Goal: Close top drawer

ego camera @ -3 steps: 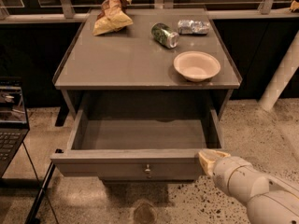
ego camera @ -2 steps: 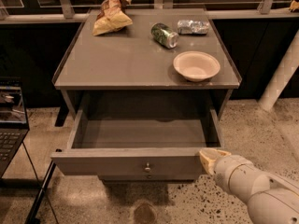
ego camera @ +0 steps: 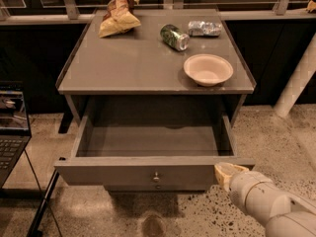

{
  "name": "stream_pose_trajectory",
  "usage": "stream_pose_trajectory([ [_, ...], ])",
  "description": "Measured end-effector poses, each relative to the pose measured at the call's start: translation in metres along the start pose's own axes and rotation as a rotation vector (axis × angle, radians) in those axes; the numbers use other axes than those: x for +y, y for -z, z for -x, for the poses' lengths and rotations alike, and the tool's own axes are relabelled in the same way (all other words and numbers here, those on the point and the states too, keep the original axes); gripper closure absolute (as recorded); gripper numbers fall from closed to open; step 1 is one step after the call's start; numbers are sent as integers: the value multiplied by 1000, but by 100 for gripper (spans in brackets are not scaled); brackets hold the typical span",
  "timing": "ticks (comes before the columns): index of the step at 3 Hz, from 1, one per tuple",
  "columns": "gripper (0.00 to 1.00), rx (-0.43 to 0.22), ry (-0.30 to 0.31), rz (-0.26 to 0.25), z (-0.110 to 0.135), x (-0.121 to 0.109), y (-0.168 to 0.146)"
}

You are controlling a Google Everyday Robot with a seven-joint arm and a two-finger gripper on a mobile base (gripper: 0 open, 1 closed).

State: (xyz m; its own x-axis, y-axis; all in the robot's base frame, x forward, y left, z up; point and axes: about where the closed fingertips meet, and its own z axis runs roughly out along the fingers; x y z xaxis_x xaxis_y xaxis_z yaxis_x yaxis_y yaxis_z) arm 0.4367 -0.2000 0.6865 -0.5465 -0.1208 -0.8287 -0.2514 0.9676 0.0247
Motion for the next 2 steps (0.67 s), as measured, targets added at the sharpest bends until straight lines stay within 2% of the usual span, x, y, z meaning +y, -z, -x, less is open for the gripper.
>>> stream_pose_trajectory([
  [1,100,-21,-42,-43,-6,-5,18],
  [2,100,-35,-77,-54,-13,-13,12],
])
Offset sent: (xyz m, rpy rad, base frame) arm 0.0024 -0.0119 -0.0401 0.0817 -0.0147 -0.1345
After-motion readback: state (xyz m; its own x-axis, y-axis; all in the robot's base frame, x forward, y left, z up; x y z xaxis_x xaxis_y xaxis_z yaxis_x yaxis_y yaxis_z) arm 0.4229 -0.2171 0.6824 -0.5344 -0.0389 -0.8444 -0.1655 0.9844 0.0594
